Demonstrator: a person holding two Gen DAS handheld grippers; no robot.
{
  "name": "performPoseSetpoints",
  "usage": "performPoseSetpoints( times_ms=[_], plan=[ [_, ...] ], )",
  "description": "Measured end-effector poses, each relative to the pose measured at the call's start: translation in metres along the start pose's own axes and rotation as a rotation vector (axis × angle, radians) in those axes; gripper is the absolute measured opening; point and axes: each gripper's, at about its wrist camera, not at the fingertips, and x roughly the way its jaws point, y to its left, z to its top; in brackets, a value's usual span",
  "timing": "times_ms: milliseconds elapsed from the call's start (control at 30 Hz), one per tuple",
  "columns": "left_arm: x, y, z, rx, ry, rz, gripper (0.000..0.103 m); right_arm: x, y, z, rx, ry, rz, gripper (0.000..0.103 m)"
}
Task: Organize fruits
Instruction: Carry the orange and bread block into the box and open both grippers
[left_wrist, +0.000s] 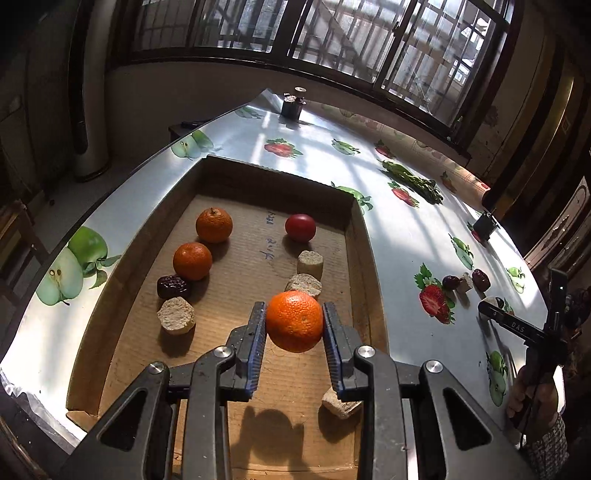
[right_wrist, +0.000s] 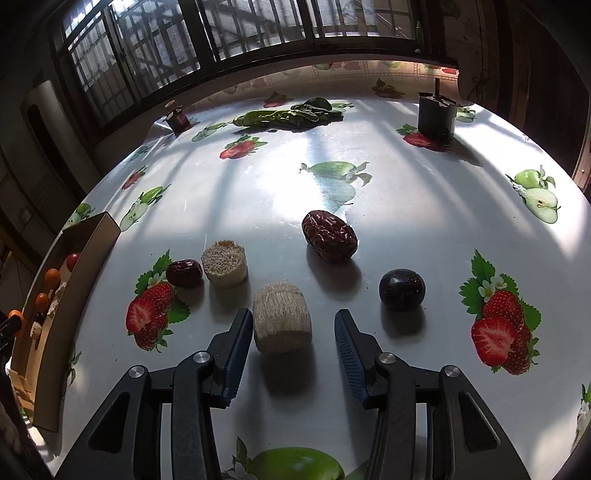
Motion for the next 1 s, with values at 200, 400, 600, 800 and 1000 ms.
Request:
performPoseSetpoints(
  times_ms=[200, 400, 600, 800, 1000],
  plan=[
    [-0.009, 0.029, -0.004, -0.034, -0.004, 0.041, 0.029, -0.002, 0.013, 0.001, -0.018, 0.021, -0.041, 0.034],
    [-0.003, 0.049, -0.009, -0.026, 0.035, 0.123, 0.029, -0.034, 0.051, 0.006, -0.031, -0.009, 0.085, 0.035],
    [0.012, 0.052, -0.017, 0.022, 0.1, 0.186, 0.029, -0.048, 0.143, 0.001, -0.176, -0.002, 0.256, 0.035],
    [0.018, 0.062, -0.015, -0.007, 0.117, 0.198, 0.029, -0.028, 0.232, -0.015, -0.301, 0.062, 0.374, 0.035],
    [0.01, 0.071, -0.013, -0.058, 0.106, 0.144, 0.03, 0.001, 0.28, -0.029, -0.379, 0.121, 0.381, 0.035]
  ],
)
